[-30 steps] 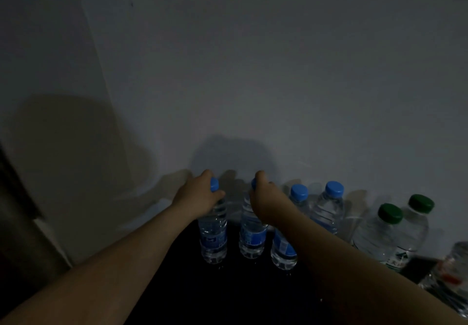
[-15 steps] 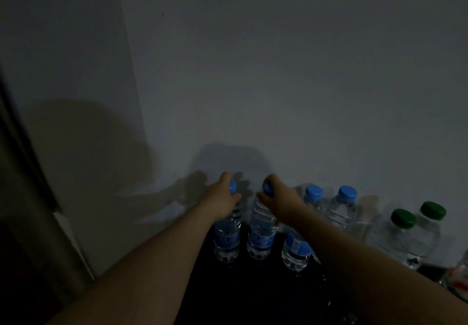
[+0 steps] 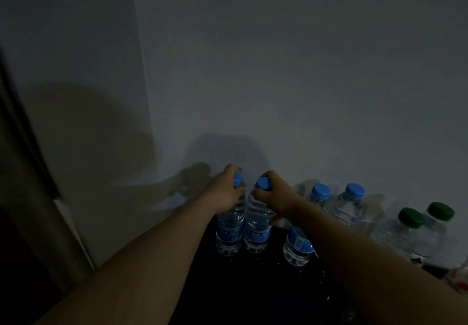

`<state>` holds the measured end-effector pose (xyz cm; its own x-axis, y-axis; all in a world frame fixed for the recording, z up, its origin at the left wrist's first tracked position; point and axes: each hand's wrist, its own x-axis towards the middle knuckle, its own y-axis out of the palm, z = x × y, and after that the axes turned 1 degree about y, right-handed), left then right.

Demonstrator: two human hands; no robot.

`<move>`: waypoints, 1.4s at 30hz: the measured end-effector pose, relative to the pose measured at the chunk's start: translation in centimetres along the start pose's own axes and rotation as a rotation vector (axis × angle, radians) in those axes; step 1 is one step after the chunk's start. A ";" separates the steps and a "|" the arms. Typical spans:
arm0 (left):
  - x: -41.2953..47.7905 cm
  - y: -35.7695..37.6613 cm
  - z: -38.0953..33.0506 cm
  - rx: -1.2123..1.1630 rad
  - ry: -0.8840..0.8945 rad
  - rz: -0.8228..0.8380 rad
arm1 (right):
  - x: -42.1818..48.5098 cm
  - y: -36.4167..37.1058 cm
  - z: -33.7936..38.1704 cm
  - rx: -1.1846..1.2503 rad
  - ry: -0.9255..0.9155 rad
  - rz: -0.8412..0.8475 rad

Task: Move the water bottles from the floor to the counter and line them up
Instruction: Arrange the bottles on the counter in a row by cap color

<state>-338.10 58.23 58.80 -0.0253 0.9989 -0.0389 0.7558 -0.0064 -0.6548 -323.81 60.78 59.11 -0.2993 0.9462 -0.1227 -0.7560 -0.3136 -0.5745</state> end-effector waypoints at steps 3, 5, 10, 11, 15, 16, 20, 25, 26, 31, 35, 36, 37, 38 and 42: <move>0.1 -0.2 0.1 -0.012 -0.005 0.017 | 0.3 0.0 -0.3 -0.031 -0.055 -0.069; 0.2 -0.2 0.1 -0.013 -0.001 0.026 | 0.3 0.1 -0.4 -0.031 -0.064 -0.095; 0.7 -0.3 0.1 0.005 0.026 0.052 | 0.3 0.4 -0.2 -0.100 -0.098 -0.130; 0.8 -0.4 0.2 0.004 0.032 0.054 | 0.3 0.4 -0.2 -0.117 -0.096 -0.131; 1.0 -0.3 0.5 -0.017 0.035 0.050 | 0.5 0.2 -0.2 -0.163 -0.045 -0.130; 1.0 -0.3 0.5 -0.019 0.040 0.049 | 0.5 0.2 -0.1 -0.172 -0.040 -0.126; 1.0 -0.4 0.4 -0.001 0.028 0.068 | 0.3 0.3 0.1 -0.178 -0.050 -0.109; 1.1 -0.8 0.2 0.013 0.003 0.128 | 0.1 0.0 -0.4 -0.144 -0.027 -0.103; 1.1 -0.8 0.1 0.013 -0.001 0.133 | 0.1 0.0 -0.5 -0.145 -0.021 -0.098; 1.0 -0.5 -0.2 -0.020 -0.008 0.093 | -0.3 -0.1 -0.3 -0.127 -0.004 -0.069; 0.8 0.4 0.1 -0.057 0.011 -0.007 | -2.3 -1.4 0.2 -0.149 -0.095 -0.143; 0.8 0.5 0.2 -0.004 0.023 -0.046 | -2.9 -2.0 0.4 -0.171 -0.139 -0.203; 0.7 0.7 0.3 0.090 0.041 -0.099 | -3.3 -2.7 0.5 -0.233 -0.188 -0.277; 0.5 0.8 0.1 0.179 0.077 -0.169 | -3.6 -3.4 0.4 -0.335 -0.228 -0.356; -0.9 1.6 -3.1 0.306 0.341 -0.413 | -3.9 -5.7 -1.2 -0.670 -0.182 -0.431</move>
<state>-334.85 57.49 60.08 -0.0269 0.8799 0.4745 0.5046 0.4217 -0.7534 -317.59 58.98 61.87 -0.1947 0.9273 0.3198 -0.3348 0.2436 -0.9102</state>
